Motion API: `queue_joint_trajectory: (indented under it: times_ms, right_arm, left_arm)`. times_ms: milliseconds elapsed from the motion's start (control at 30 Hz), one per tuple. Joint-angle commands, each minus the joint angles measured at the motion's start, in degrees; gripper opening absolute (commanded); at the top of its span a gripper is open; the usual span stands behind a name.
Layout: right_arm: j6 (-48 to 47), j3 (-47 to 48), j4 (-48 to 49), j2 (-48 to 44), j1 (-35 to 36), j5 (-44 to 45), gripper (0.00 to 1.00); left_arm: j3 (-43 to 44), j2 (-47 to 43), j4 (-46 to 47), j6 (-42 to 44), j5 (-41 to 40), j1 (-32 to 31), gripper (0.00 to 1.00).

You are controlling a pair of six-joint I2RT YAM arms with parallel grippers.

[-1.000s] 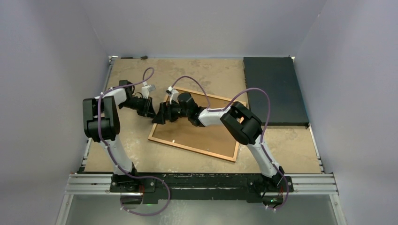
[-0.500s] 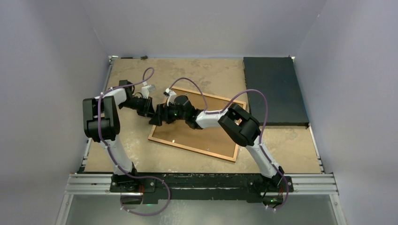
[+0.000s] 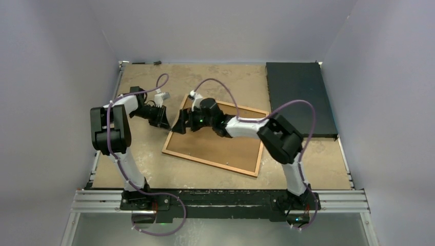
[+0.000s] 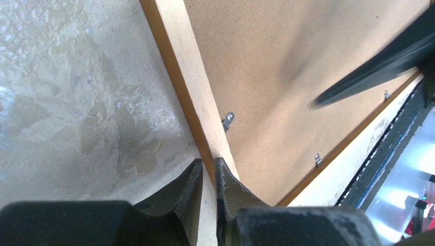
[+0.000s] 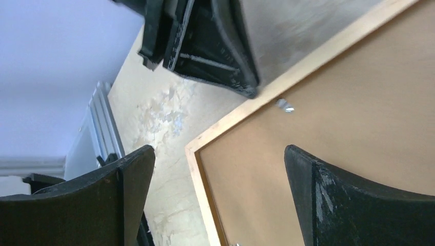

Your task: Put the photo into the frame

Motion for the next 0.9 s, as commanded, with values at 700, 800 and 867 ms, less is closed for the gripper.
queue_joint_trajectory:
  times_ms: [700, 800, 867]
  right_arm:
    - [-0.34, -43.80, -34.43, -56.40, -26.86, 27.46, 0.99]
    - [-0.22, -43.63, -32.14, -52.67, -27.71, 27.00, 0.99]
    - [-0.37, -42.61, -30.25, -50.24, -27.74, 26.14, 0.99]
  left_arm:
    - [-2.66, -4.71, 0.36, 7.05, -9.80, -1.99, 0.17]
    - [-4.40, -6.15, 1.48, 6.56, -11.34, -2.88, 0.16]
    - [-5.09, -6.95, 1.30, 6.96, -11.66, -2.90, 0.15]
